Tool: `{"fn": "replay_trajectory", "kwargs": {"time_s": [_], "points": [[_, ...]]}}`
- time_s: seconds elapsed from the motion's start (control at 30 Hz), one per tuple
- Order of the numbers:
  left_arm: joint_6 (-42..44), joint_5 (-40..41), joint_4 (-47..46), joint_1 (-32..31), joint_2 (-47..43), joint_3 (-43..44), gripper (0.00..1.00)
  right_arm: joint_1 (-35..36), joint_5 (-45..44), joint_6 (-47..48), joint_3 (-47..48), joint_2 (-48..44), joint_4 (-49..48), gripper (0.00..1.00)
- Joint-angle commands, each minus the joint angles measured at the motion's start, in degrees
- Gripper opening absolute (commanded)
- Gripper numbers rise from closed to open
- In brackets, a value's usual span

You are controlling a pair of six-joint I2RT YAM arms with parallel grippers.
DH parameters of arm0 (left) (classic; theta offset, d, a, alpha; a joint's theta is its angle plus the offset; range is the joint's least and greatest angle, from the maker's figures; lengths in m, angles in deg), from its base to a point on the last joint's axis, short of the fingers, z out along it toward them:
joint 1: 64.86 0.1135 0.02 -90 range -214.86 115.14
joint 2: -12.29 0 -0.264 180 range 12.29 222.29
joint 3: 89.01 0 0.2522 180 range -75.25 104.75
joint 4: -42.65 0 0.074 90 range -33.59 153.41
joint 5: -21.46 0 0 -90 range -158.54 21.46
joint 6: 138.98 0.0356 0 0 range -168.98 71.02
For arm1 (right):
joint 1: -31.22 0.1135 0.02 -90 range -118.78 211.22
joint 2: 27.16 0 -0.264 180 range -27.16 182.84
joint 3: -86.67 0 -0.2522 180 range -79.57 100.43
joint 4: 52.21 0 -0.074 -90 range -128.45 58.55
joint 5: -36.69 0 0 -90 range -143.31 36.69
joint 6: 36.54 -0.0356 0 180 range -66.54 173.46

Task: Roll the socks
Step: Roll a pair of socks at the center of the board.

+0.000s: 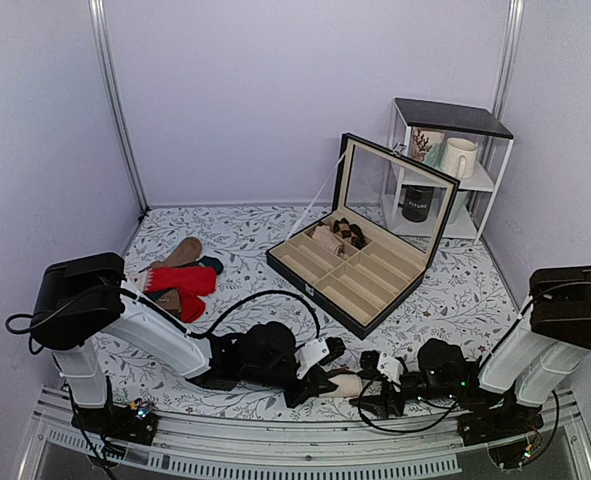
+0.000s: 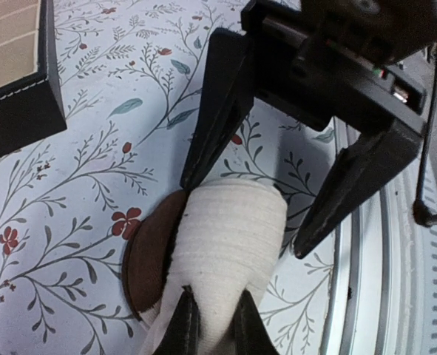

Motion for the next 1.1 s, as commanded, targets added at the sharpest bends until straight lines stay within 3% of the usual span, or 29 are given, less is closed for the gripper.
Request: {"fn": "replay_trajectory", "kwargs": {"time_s": [0.0, 0.17, 0.43, 0.73, 0.93, 1.07], "points": [[-0.1, -2.4, 20.5, -0.6, 6.8, -4.1, 0.0, -1.2, 4.3, 1.8, 1.1, 4.8, -6.6, 0.66], [-0.2, -2.6, 20.4, -0.6, 7.0, -4.2, 0.0, -1.2, 5.0, 1.0, 0.0, 5.1, -9.9, 0.62], [-0.2, -2.7, 20.6, -0.5, 7.3, -3.8, 0.0, -1.6, 0.4, 3.2, -0.4, -2.2, -3.7, 0.67], [-0.3, -2.8, 20.6, -0.6, 7.3, -3.9, 0.0, -2.3, 5.9, 3.7, 2.8, 5.0, -4.0, 0.62], [-0.2, -2.9, 20.6, -0.6, 7.4, -3.8, 0.0, -2.4, 6.6, 0.8, 2.5, 7.3, -4.6, 0.5], [-0.2, -2.4, 21.1, -0.6, 7.3, -3.5, 0.0, -2.5, 7.8, -1.0, 2.7, 7.4, -2.7, 0.27]]}}
